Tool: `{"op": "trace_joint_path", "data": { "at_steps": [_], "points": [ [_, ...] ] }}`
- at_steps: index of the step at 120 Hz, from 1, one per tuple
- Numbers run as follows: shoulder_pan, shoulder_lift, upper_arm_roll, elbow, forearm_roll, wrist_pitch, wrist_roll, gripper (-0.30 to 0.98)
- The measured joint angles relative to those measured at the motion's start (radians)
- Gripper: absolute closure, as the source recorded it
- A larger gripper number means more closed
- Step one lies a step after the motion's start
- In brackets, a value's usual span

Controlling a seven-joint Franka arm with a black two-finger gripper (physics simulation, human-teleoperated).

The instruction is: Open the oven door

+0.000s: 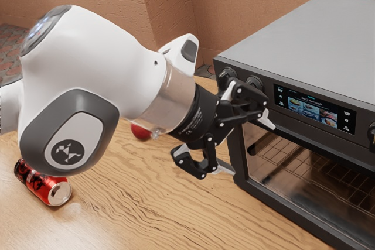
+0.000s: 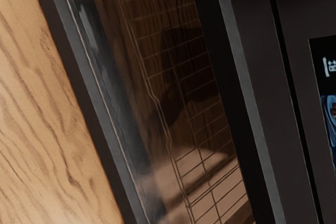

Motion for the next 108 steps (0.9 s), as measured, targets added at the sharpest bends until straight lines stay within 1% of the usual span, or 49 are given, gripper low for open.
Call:
{"op": "trace_joint_path", "data": {
  "at_steps": [43,82,108],
  "points": [
    [0.036,0.084,0.003,0.047,0.001,0.023,-0.092,0.00],
    [0.046,0.119,0.003,0.082,0.002,0.027,-0.133,0.00],
    [0.076,0.145,0.002,0.078,-0.006,0.028,-0.148,0.00]
  ]
}}
